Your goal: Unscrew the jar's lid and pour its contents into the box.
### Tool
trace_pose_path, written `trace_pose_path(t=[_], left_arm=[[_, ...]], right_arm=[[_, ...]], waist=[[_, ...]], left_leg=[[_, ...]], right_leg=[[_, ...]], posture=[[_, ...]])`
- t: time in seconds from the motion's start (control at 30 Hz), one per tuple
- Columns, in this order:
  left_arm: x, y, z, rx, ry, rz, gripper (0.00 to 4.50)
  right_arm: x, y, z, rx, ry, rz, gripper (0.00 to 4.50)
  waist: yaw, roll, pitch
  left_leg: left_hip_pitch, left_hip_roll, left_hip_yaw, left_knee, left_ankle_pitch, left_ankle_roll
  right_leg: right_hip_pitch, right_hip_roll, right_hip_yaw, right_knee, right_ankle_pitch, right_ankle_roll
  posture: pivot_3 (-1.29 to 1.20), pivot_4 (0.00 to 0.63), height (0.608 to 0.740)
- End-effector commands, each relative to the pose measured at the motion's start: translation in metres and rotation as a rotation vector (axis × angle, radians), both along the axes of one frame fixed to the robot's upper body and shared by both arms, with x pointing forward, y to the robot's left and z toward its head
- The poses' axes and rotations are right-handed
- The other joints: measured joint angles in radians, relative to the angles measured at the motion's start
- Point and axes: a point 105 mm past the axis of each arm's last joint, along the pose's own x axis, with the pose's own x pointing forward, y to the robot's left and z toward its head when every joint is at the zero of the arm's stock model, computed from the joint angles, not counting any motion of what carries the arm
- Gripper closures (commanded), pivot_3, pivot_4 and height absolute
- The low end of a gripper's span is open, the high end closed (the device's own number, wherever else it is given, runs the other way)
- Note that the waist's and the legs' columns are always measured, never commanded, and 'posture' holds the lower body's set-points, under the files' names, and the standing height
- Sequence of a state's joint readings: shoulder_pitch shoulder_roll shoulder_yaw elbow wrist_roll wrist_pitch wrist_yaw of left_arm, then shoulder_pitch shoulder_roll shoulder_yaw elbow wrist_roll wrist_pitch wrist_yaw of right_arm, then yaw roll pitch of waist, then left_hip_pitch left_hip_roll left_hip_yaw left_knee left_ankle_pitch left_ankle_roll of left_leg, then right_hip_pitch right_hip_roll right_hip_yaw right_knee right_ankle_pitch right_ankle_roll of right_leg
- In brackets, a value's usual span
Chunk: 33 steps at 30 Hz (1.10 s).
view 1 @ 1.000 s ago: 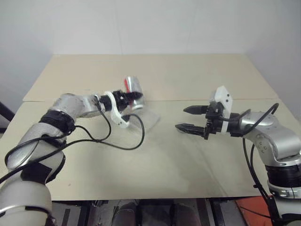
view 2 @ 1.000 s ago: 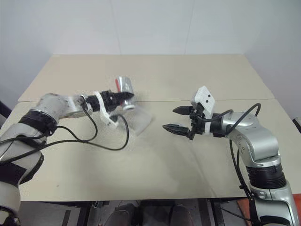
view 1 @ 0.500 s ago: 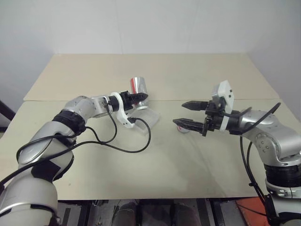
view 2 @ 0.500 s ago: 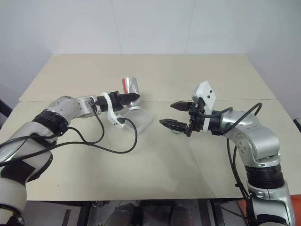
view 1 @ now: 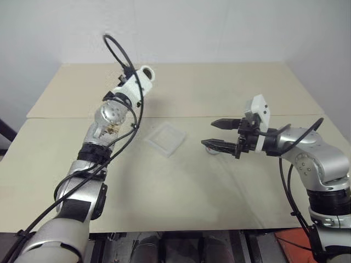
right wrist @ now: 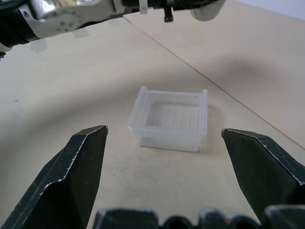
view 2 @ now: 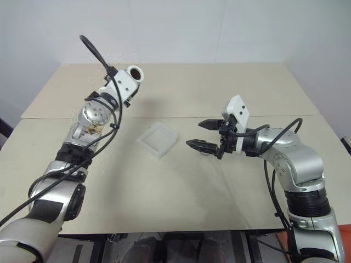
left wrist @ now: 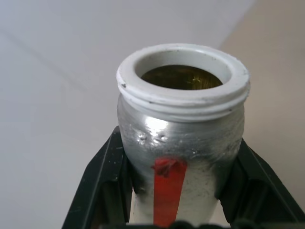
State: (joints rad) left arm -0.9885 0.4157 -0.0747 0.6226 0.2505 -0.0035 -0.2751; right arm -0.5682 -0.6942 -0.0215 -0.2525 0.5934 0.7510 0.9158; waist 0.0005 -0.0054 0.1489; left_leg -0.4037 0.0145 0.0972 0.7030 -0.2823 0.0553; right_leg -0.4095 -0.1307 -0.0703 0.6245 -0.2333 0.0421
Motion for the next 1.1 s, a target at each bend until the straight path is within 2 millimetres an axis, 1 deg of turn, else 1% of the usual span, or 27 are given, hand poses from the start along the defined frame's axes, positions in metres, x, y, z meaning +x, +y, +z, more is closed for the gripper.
trace_pose_path(t=[0.03,0.13,0.2,0.23,0.37,0.43,0.47,0.5,0.57,0.63,0.7,0.73,0.77,0.83,0.87,0.93,1.0,1.03,1.1], left_arm=[[-0.005,0.016,0.002,-0.404,0.168,0.015,2.52],[-0.013,0.025,-0.017,-0.563,0.283,0.033,2.52],[-0.017,0.027,-0.023,-0.590,0.318,0.041,2.52],[-0.019,0.028,-0.023,-0.586,0.303,0.043,2.52],[-0.024,0.034,-0.035,-0.522,0.285,0.086,2.52],[-0.024,0.033,-0.035,-0.464,0.265,0.090,2.52],[-0.023,0.032,-0.031,-0.374,0.222,0.091,2.52],[-0.023,0.028,-0.023,-0.249,0.153,0.081,2.52],[-0.022,0.014,-0.005,0.064,-0.014,0.050,2.52],[-0.024,-0.004,0.007,0.471,-0.222,0.020,2.52],[-0.024,-0.022,0.006,0.933,-0.440,-0.021,2.52],[-0.024,-0.025,0.004,1.059,-0.503,-0.044,2.52],[-0.022,-0.034,0.003,1.203,-0.580,-0.073,2.52],[-0.019,-0.044,-0.003,1.389,-0.658,-0.125,2.52],[-0.017,-0.047,-0.009,1.496,-0.688,-0.151,2.52],[-0.013,-0.054,-0.026,1.648,-0.699,-0.213,2.52],[-0.012,-0.065,-0.042,1.788,-0.721,-0.259,2.52],[-0.011,-0.070,-0.046,1.843,-0.736,-0.270,2.52],[-0.018,-0.088,-0.058,1.873,-0.788,-0.323,2.52]], right_arm=[[-0.005,-0.001,0.015,0.018,-0.063,0.009,0.05],[-0.007,-0.001,0.014,0.027,-0.060,0.007,0.05],[-0.007,-0.001,0.014,0.029,-0.060,0.005,0.05],[-0.008,-0.001,0.014,0.032,-0.061,0.003,0.05],[-0.008,0.000,0.014,0.041,-0.063,-0.002,0.05],[-0.008,0.000,0.013,0.040,-0.064,-0.004,0.05],[-0.009,0.000,0.014,0.039,-0.065,-0.004,0.05],[-0.009,-0.001,0.014,0.037,-0.067,-0.003,0.05],[-0.009,-0.001,0.014,0.034,-0.072,-0.001,0.05],[-0.009,-0.001,0.015,0.031,-0.078,-0.001,0.05],[-0.008,0.000,0.015,0.030,-0.084,0.000,0.05],[-0.008,0.000,0.015,0.031,-0.086,0.000,0.05],[-0.008,0.001,0.015,0.032,-0.090,0.000,0.05],[-0.007,0.002,0.016,0.036,-0.097,-0.003,0.05],[-0.007,0.002,0.017,0.039,-0.100,-0.005,0.05],[-0.007,0.002,0.019,0.050,-0.109,-0.011,0.05],[-0.007,0.003,0.022,0.064,-0.114,-0.018,0.05],[-0.007,0.002,0.023,0.068,-0.116,-0.021,0.05],[-0.007,0.002,0.025,0.080,-0.121,-0.028,0.05]], waist=[[-0.001,0.000,0.000],[-0.004,0.000,0.000],[-0.006,0.000,0.000],[-0.006,0.000,0.000],[-0.002,0.000,0.000],[0.002,0.000,0.000],[0.004,0.000,0.000],[0.005,0.000,0.000],[0.008,0.000,0.000],[0.013,0.000,0.000],[0.019,0.000,0.000],[0.023,0.000,0.000],[0.027,0.000,0.000],[0.031,0.000,0.000],[0.032,0.000,0.000],[0.031,0.000,0.000],[0.029,0.000,0.000],[0.026,0.000,0.000],[0.027,0.000,0.000]], left_leg=[[0.000,0.000,0.000,0.000,0.000,0.000],[0.000,0.000,-0.002,0.000,0.000,0.000],[0.001,0.000,-0.002,0.000,0.000,0.000],[0.001,0.000,-0.002,0.000,0.000,0.000],[0.002,0.000,-0.002,0.000,0.000,0.000],[0.004,0.000,-0.002,0.000,0.000,0.000],[0.004,0.000,-0.002,0.000,0.000,0.000],[0.004,0.000,-0.002,0.000,0.000,0.000],[0.004,-0.001,-0.002,-0.001,0.000,0.000],[0.004,-0.001,-0.001,-0.001,0.000,0.000],[0.004,-0.002,0.000,-0.002,0.000,0.000],[0.004,-0.002,0.001,-0.002,0.000,0.000],[0.003,-0.003,0.004,-0.002,0.000,0.000],[0.004,-0.003,0.006,-0.003,0.000,0.000],[0.004,-0.002,0.006,-0.004,0.000,0.000],[0.003,-0.002,0.007,-0.005,0.000,0.000],[0.003,-0.002,0.008,-0.005,0.000,0.000],[0.002,-0.002,0.009,-0.005,0.000,0.000],[-0.001,-0.001,0.009,-0.004,0.000,0.000]], right_leg=[[0.000,0.000,0.000,0.000,0.000,0.000],[0.001,0.000,0.000,0.000,0.000,0.000],[0.001,0.000,0.000,0.000,0.000,0.000],[0.001,0.000,0.000,0.000,0.000,0.000],[0.002,0.000,0.000,0.000,0.000,0.000],[0.005,0.000,0.000,0.000,0.000,0.000],[0.005,0.000,0.000,0.000,0.000,0.000],[0.005,0.000,0.000,0.000,0.000,0.000],[0.005,0.000,0.000,-0.001,0.000,0.000],[0.004,0.000,0.000,-0.001,0.000,0.000],[0.005,0.000,0.000,-0.002,0.000,-0.001],[0.005,0.000,0.000,-0.002,0.000,-0.001],[0.005,0.000,0.000,-0.002,0.000,-0.001],[0.005,0.000,0.001,-0.003,0.000,0.000],[0.004,0.000,0.000,-0.003,0.000,0.000],[0.003,0.000,0.000,-0.003,0.000,0.000],[0.002,0.000,0.001,-0.002,0.000,0.000],[0.001,0.000,0.001,-0.002,0.000,0.000],[-0.002,0.000,0.001,-0.002,0.000,0.000]], posture=[[0.00,0.150,0.740],[0.00,0.150,0.740],[0.00,0.150,0.740],[0.00,0.150,0.740],[0.00,0.150,0.740],[0.00,0.150,0.740],[0.00,0.150,0.740],[0.00,0.150,0.740],[0.00,0.150,0.740],[0.00,0.150,0.740],[0.00,0.150,0.740],[0.00,0.150,0.740],[0.00,0.150,0.740],[0.00,0.150,0.740],[0.00,0.150,0.740],[0.00,0.150,0.740],[0.00,0.150,0.740],[0.00,0.150,0.740],[0.00,0.150,0.740]])
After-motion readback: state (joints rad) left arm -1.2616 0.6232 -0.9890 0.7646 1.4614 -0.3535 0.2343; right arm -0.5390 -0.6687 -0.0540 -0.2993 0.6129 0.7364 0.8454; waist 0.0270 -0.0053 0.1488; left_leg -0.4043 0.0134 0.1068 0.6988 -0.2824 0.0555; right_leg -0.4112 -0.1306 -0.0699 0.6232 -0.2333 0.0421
